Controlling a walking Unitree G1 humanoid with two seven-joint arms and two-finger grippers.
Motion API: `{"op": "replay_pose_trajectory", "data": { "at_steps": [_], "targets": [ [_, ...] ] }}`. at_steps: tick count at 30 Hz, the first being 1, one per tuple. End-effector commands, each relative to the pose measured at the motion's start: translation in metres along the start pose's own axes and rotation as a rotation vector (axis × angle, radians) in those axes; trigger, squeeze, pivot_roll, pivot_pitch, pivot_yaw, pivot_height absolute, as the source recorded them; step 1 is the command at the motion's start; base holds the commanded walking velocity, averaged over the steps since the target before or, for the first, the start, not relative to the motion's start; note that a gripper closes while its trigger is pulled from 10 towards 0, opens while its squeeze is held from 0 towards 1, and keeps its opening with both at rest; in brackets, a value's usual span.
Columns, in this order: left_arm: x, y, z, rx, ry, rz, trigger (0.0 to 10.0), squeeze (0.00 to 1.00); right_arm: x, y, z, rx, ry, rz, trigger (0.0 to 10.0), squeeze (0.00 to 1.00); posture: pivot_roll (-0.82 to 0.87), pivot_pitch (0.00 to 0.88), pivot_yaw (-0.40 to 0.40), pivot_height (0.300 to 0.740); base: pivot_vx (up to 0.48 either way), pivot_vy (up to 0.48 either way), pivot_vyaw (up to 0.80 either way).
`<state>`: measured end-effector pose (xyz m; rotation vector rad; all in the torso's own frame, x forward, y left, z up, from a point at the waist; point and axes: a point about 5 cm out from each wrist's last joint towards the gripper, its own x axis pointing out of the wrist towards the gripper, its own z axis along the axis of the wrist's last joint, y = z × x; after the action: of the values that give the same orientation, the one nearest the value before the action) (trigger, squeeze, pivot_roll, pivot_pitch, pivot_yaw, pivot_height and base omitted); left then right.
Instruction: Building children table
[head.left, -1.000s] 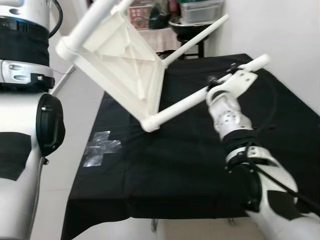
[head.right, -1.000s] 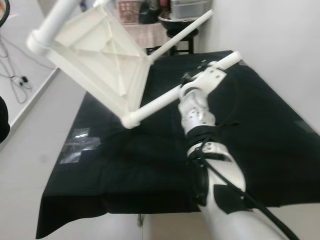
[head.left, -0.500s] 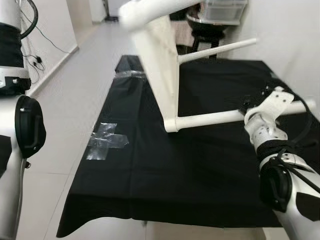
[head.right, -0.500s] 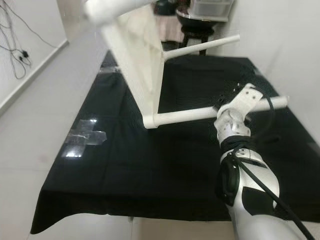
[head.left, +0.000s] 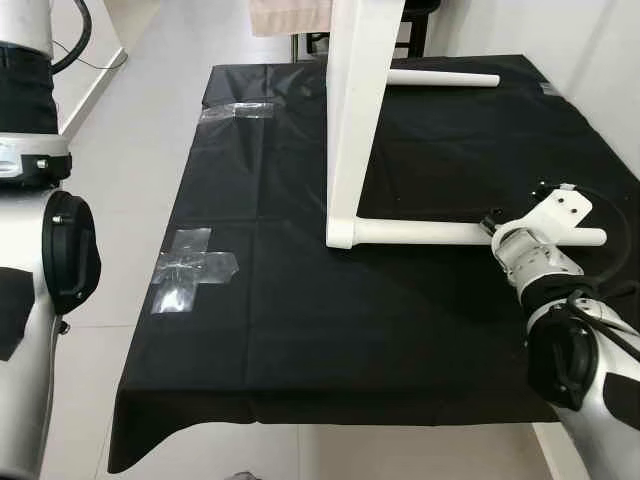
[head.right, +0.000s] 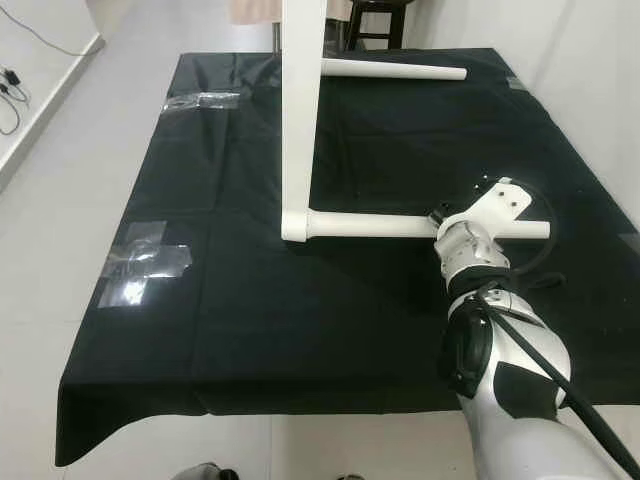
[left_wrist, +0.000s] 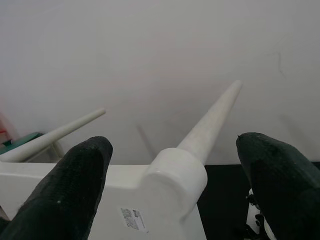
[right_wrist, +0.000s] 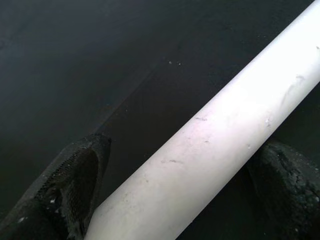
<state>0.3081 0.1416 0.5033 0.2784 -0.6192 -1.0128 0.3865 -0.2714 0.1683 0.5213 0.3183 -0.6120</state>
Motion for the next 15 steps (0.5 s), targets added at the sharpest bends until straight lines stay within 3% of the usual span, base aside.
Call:
{"op": "replay_pose_trajectory", "data": {
  "at_steps": [1, 3, 6, 9, 10, 11, 12, 13, 15],
  "targets": [
    [-0.006, -0.001, -0.003, -0.008, 0.006, 0.005, 10.0, 0.0, -0.001, 0.008, -0.016, -0.008, 0.054, 0.046, 10.0, 1.0, 0.18, 0.148, -0.003, 0.74, 0.0, 0.0, 0.0],
    [-0.008, -0.001, -0.003, -0.012, 0.006, 0.006, 10.0, 0.0, -0.001, 0.007, -0.014, 0.053, 0.044, 0.045, 10.0, 1.0, 0.17, 0.148, -0.003, 0.74, 0.0, 0.0, 0.0],
    [-0.009, -0.001, -0.003, -0.013, 0.006, 0.006, 10.0, 0.0, -0.001, 0.006, -0.014, 0.067, 0.04, 0.043, 10.0, 1.0, 0.17, 0.148, -0.003, 0.74, 0.0, 0.0, 0.0],
    [-0.012, -0.003, -0.005, -0.029, 0.007, -0.01, 10.0, 0.0, 0.001, 0.0, -0.012, 0.183, 0.027, 0.054, 10.0, 1.0, 0.15, 0.148, -0.004, 0.74, 0.0, 0.0, 0.0],
    [-0.013, -0.004, -0.006, -0.038, 0.008, -0.019, 10.0, 0.0, 0.001, -0.004, -0.011, 0.228, 0.017, 0.056, 10.0, 0.85, 0.15, 0.148, -0.004, 0.74, 0.0, 0.0, 0.0],
    [-0.013, -0.004, -0.006, -0.038, 0.008, -0.019, 10.0, 0.0, 0.001, -0.004, -0.011, 0.228, 0.017, 0.056, 10.0, 0.85, 0.15, 0.148, -0.004, 0.74, 0.0, 0.0, 0.0],
    [-0.015, -0.006, -0.008, -0.047, 0.014, -0.035, 10.0, 0.0, 0.002, -0.007, -0.01, 0.266, -0.005, 0.063, 10.0, 0.63, 0.14, 0.149, -0.004, 0.74, 0.0, 0.0, 0.0],
    [-0.016, -0.009, -0.011, -0.056, 0.021, -0.057, 10.0, 0.0, 0.002, -0.01, -0.008, 0.291, -0.045, 0.083, 10.0, 0.0, 0.14, 0.15, -0.003, 0.74, 0.0, 0.0, 0.0],
    [-0.016, -0.011, -0.013, -0.061, 0.026, -0.072, 10.0, 0.0, 0.001, -0.011, -0.007, 0.303, -0.072, 0.097, 10.0, 0.0, 0.14, 0.15, -0.004, 0.74, 0.0, 0.0, 0.0]
  ]
}}
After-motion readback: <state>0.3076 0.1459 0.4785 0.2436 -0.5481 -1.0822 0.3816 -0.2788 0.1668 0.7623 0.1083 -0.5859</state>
